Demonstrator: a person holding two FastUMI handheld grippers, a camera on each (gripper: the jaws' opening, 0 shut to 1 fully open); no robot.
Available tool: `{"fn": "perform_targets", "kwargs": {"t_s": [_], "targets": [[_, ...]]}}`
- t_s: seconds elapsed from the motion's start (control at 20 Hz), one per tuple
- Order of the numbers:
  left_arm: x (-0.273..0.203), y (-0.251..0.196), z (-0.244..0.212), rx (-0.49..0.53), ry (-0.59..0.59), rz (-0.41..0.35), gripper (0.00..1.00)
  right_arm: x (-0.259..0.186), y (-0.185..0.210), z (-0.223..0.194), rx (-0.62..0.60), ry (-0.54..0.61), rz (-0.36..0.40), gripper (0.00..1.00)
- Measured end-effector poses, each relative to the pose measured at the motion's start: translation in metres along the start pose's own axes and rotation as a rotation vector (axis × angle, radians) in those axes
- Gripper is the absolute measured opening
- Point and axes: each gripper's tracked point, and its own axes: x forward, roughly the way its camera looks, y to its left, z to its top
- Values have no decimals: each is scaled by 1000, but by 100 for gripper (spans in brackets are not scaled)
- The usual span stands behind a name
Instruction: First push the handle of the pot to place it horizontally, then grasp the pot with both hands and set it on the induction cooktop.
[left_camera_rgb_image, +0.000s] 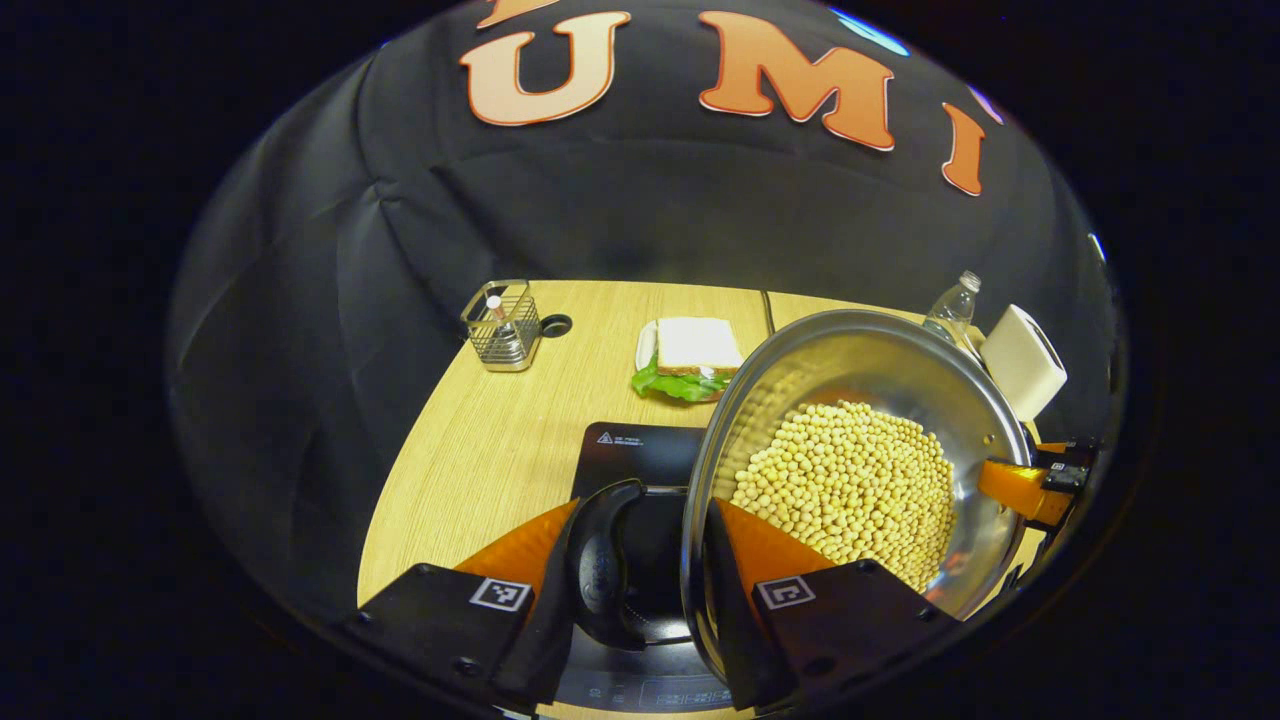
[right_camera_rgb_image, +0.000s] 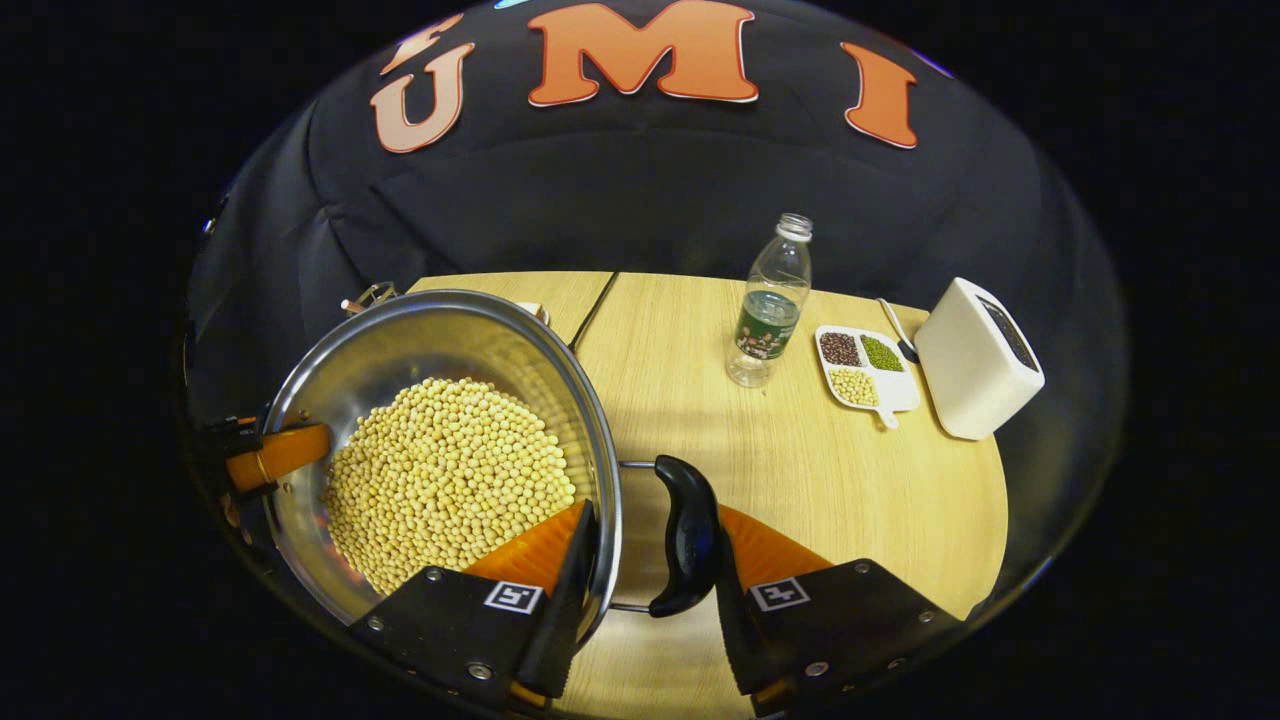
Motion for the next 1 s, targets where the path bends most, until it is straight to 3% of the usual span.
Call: {"fn": "perform_targets", "kwargs": {"t_s": [0.1,0.15,1.0], "targets": [[0,6,2,5,-6,7,67,1,-1,1,5,2,4,57],[-4,7,4,10,-8,10,65,2,-2,2,6,3,7,61],[1,10,-10,-10,99,-3,68,-4,3,1,-5,100,-13,61]]}}
